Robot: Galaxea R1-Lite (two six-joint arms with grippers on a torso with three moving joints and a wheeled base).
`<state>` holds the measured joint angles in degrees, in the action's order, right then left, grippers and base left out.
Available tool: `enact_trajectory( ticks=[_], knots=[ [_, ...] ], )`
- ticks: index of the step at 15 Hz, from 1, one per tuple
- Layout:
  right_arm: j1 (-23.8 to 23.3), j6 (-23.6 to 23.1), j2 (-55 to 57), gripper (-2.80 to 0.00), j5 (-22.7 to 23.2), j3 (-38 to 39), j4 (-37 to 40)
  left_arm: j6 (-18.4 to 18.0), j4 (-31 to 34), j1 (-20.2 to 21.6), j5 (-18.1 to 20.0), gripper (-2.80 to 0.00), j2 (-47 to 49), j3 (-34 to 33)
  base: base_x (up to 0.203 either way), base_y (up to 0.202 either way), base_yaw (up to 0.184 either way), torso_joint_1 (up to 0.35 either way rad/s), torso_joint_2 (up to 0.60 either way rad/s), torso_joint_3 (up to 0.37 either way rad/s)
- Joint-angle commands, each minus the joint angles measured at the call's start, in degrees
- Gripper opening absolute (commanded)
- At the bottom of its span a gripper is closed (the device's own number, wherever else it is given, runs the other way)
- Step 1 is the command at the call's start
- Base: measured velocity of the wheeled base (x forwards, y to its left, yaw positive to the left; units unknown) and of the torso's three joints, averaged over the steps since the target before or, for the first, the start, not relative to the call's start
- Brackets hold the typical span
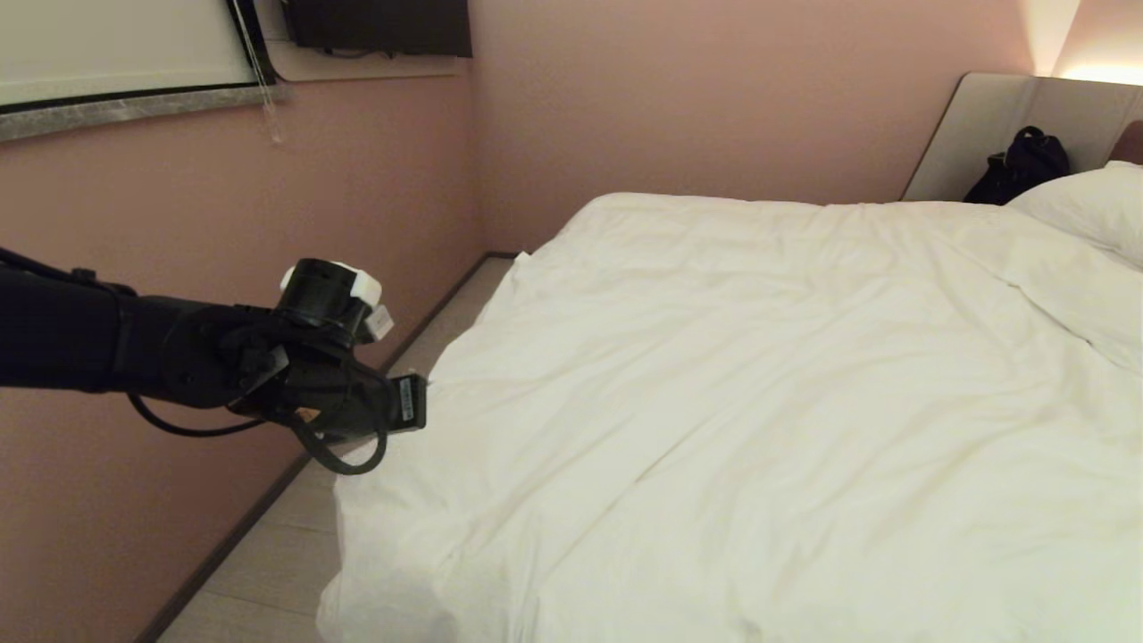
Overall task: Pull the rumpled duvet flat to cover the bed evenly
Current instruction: Flatten the corners of the folded blanket
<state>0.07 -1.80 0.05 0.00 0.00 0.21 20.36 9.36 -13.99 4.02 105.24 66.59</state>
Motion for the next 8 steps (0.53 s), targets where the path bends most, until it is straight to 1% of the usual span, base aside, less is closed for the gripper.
enact_trajectory(
  ticks=[1, 4, 6, 8],
  knots=[
    [0.01, 0.04, 0.04, -2.80, 0.00, 0.00, -0.12, 0.12, 0.04, -0.09, 0.02, -2.80, 0.31, -0.05, 0.000, 0.000, 0.000, -0.167, 0.40, 0.235],
    [0.01, 0.30, 0.04, -2.80, -0.18, 0.00, -0.03, 0.12, -0.05, -0.28, 0.02, -2.80, 0.88, -0.09, 0.000, 0.000, 0.000, -0.172, 0.44, 0.263],
    [0.01, 0.58, 0.04, -2.80, -0.34, 0.00, -0.03, 0.03, -0.15, -0.41, 0.02, -2.80, 1.30, -0.22, 0.000, 0.000, 0.000, -0.080, 0.22, 0.126],
    [0.01, 0.65, 0.04, -2.80, -0.26, 0.00, -0.03, 0.08, -0.31, -0.57, 0.23, -2.80, 2.46, -0.39, 0.000, 0.000, 0.000, -0.028, 0.08, 0.042]
  ],
)
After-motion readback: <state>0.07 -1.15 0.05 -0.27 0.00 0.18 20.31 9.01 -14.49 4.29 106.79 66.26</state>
